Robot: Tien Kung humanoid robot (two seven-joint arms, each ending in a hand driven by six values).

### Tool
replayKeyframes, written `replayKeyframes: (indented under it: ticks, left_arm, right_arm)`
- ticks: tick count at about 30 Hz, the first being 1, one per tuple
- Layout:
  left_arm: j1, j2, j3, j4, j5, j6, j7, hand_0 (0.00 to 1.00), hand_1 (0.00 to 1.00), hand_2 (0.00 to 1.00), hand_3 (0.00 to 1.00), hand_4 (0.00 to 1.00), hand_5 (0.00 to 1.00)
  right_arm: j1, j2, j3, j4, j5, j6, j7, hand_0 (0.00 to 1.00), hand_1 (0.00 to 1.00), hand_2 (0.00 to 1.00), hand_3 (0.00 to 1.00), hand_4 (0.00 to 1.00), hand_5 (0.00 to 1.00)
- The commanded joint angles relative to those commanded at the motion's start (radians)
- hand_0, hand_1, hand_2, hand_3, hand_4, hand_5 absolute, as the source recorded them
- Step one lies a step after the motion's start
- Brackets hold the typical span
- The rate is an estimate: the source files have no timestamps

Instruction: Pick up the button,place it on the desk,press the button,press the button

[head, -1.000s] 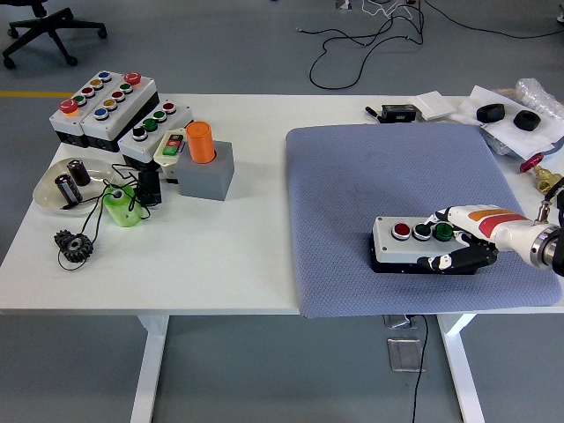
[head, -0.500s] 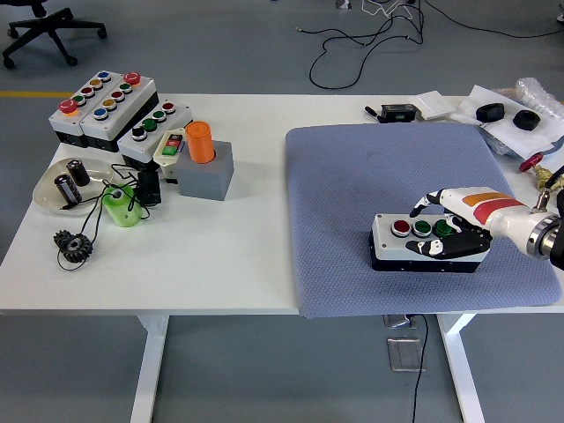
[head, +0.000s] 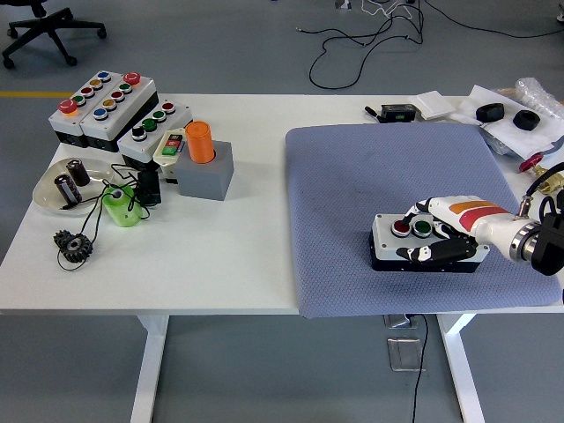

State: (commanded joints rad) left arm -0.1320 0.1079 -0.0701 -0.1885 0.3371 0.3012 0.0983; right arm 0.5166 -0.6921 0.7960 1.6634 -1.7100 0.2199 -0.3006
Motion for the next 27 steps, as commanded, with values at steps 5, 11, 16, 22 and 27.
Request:
replayKeyframes:
  ticks: [5, 11, 16, 22, 27]
  left_arm:
    - [0.003, 0.0, 0.001, 0.0, 0.001, 0.0, 0.0, 0.599, 0.519, 0.493, 0.449, 0.271, 0.973]
    - [-0.001, 0.002, -0.005, 0.0, 0.003, -0.001, 0.0, 0.598, 0.518, 0.491, 0.448, 0.272, 0.973]
    - [-0.004, 0.002, -0.009, 0.0, 0.005, -0.001, 0.0, 0.6, 0.518, 0.49, 0.448, 0.272, 0.972]
    - [-0.005, 0.002, -0.011, 0.0, 0.006, -0.001, -0.001, 0.601, 0.519, 0.49, 0.448, 0.272, 0.971]
    - [-0.004, 0.002, -0.008, 0.0, 0.004, -0.002, -0.001, 0.601, 0.519, 0.49, 0.448, 0.272, 0.971]
  right_arm:
    - [0.002, -0.002, -0.02, -0.015, -0.003, 0.007, -0.004, 0.152, 0.002, 0.002, 0.748, 0.815, 0.727]
    - [0.01, -0.008, -0.03, -0.013, -0.009, 0.011, -0.008, 0.152, 0.002, 0.002, 0.748, 0.815, 0.728]
    - [0.006, -0.009, -0.01, -0.003, -0.006, 0.003, -0.005, 0.155, 0.002, 0.002, 0.748, 0.814, 0.727]
    - [-0.024, -0.019, 0.11, 0.03, 0.067, -0.066, 0.035, 0.217, 0.002, 0.067, 0.769, 0.818, 0.73]
    - [-0.059, -0.019, 0.218, -0.01, 0.234, -0.166, 0.119, 0.217, 0.002, 0.067, 0.769, 0.818, 0.73]
